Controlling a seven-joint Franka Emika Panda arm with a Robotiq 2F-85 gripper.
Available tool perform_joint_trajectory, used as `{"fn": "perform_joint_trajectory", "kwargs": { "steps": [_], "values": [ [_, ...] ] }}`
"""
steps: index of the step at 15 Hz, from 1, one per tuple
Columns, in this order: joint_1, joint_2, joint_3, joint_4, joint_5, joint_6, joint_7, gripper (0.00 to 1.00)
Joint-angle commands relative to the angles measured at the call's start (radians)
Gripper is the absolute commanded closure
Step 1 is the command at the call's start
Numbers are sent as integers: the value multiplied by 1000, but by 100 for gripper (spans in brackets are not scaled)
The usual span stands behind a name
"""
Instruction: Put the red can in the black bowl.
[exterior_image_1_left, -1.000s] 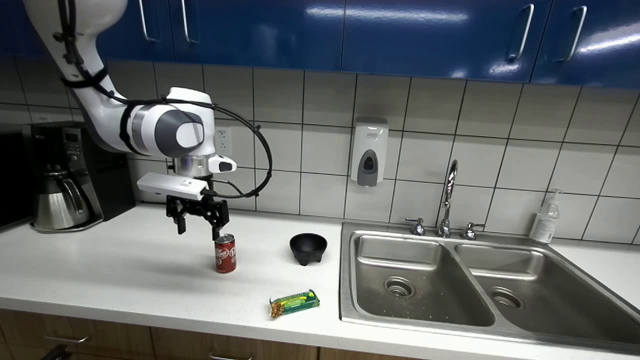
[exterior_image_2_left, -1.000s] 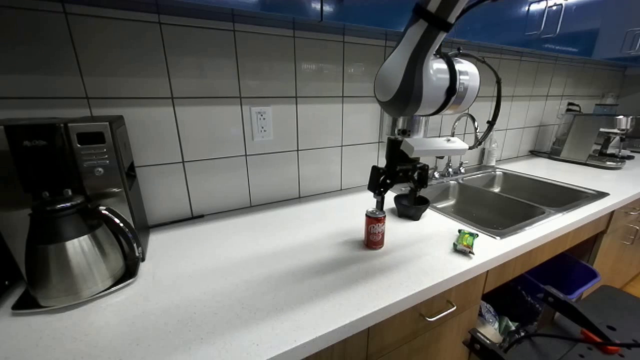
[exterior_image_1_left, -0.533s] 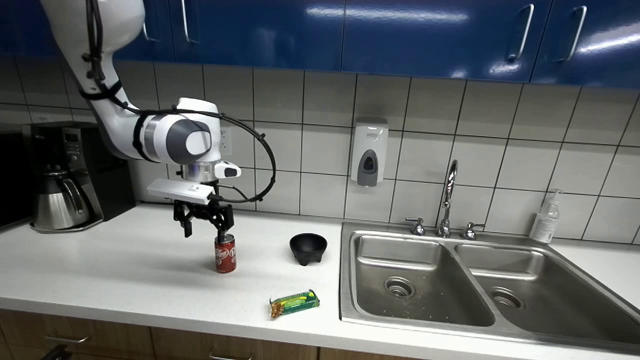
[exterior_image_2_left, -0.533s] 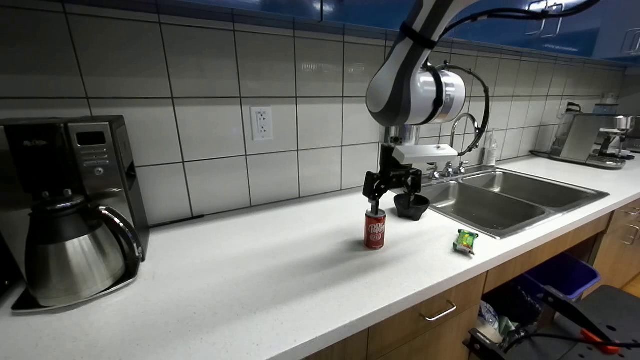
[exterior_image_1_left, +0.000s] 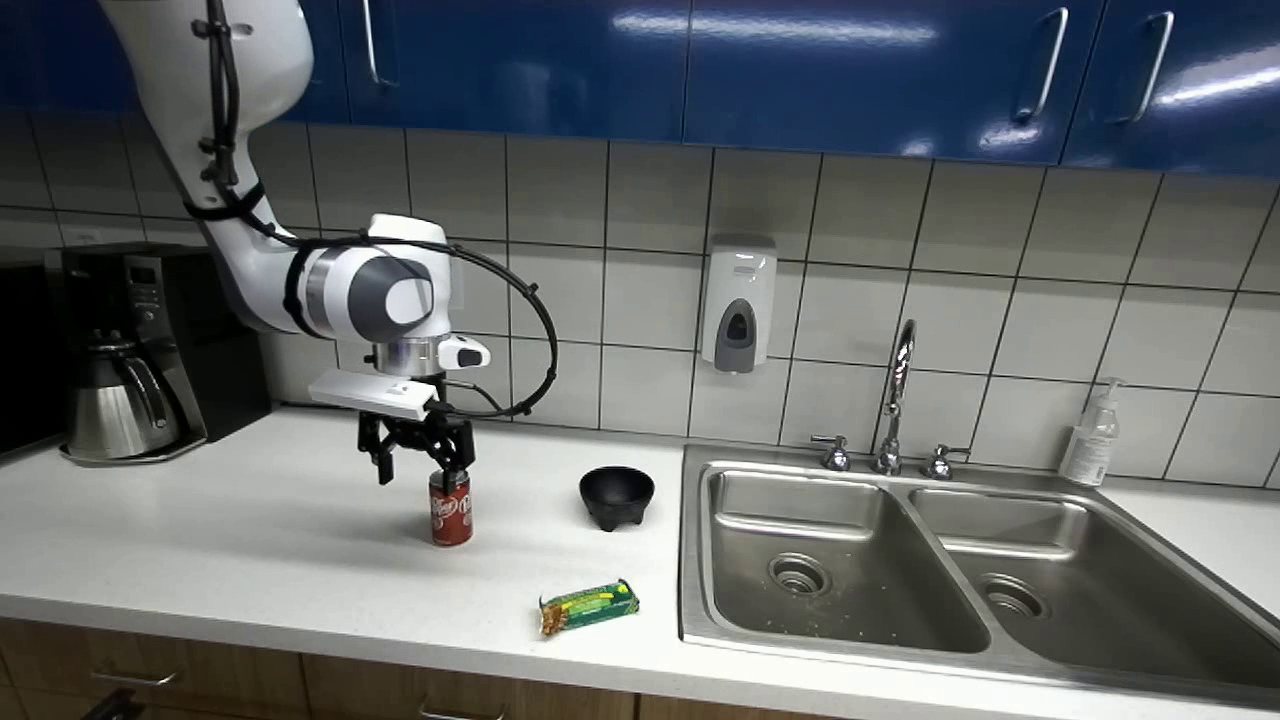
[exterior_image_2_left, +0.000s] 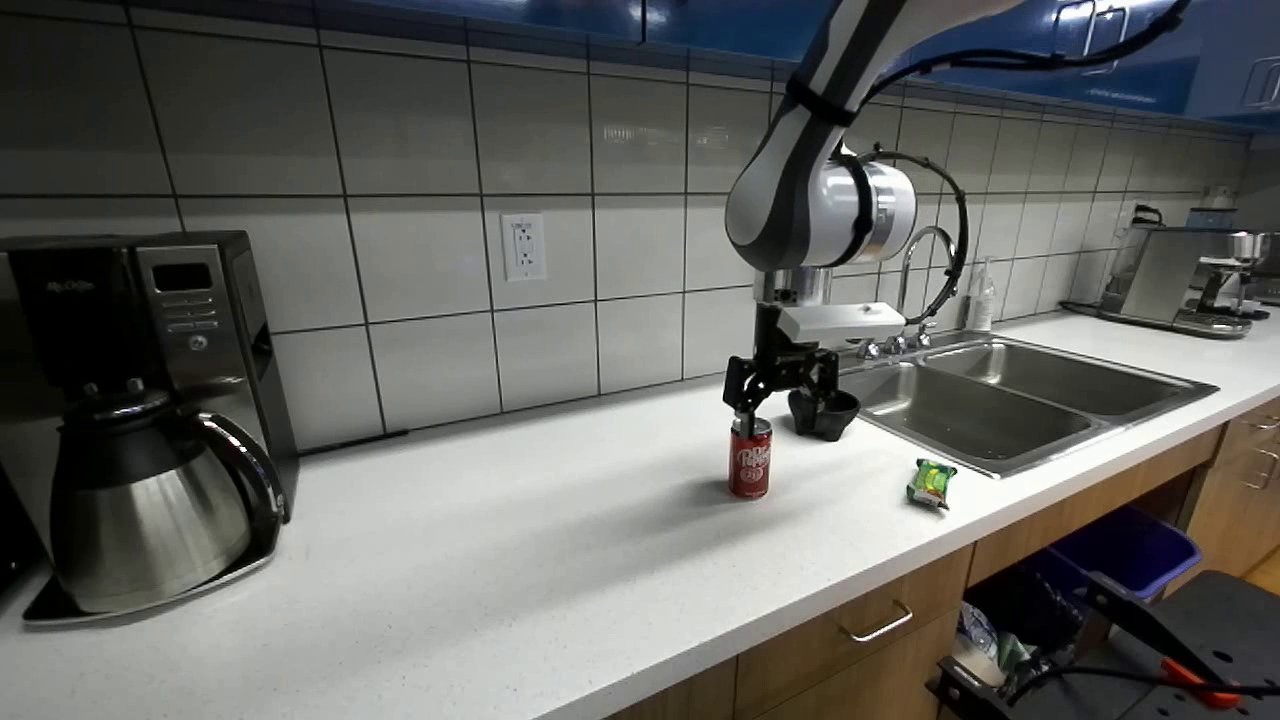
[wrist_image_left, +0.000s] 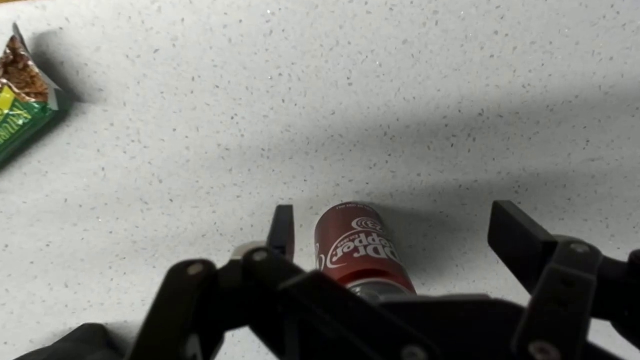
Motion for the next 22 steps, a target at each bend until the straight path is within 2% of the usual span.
{"fn": "perform_joint_trajectory", "kwargs": {
  "steps": [1,10,22],
  "values": [
    [-7,55,3,60,-18,-14,40,0],
    [0,152,-6,161,-22,-21,90,0],
    [7,221,-21,236,-25,-24,126,0]
  ]
}}
